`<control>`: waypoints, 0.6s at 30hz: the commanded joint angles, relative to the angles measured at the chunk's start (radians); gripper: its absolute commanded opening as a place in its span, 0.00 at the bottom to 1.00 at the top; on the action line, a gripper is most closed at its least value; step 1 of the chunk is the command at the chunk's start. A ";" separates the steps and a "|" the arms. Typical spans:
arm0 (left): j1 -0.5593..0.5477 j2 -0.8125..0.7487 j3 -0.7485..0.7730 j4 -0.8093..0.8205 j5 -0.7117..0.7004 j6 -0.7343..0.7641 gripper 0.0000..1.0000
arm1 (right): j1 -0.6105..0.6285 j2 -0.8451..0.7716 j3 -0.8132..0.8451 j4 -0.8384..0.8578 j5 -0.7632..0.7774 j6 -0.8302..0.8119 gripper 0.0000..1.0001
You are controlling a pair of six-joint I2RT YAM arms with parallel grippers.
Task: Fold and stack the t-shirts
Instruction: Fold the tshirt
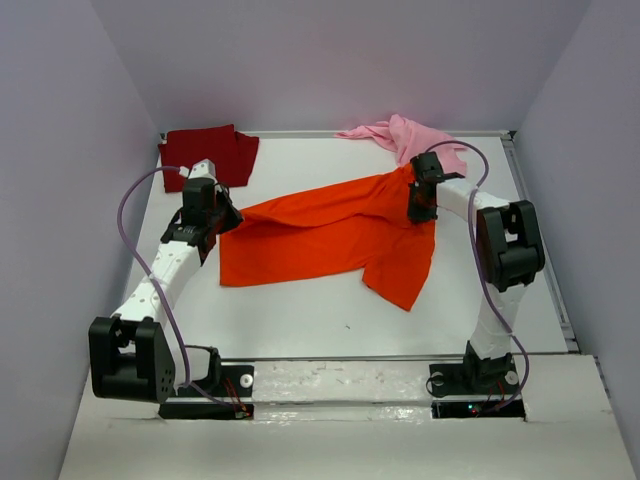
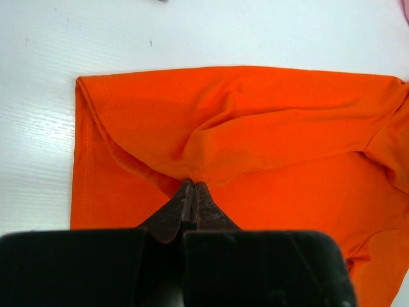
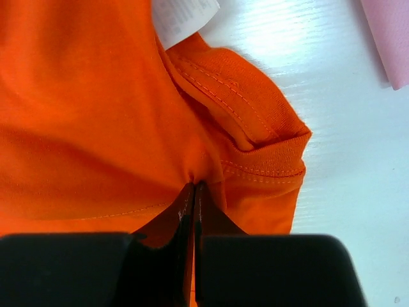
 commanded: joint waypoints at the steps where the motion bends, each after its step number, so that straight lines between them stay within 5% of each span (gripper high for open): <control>1: -0.005 -0.042 -0.007 0.033 0.006 0.017 0.00 | -0.007 -0.058 -0.015 0.008 0.006 -0.005 0.00; 5: -0.005 -0.047 -0.010 0.033 0.008 0.017 0.00 | -0.007 -0.064 -0.016 0.004 0.007 -0.004 0.02; 8: -0.005 -0.050 -0.010 0.034 0.009 0.017 0.00 | -0.007 -0.092 -0.025 0.002 0.019 0.000 0.15; 13: -0.005 -0.050 -0.009 0.036 0.012 0.014 0.00 | -0.007 -0.112 -0.028 -0.001 0.015 0.009 0.01; 18: -0.005 -0.055 -0.010 0.036 0.014 0.016 0.00 | -0.007 -0.124 -0.025 -0.003 0.006 0.009 0.00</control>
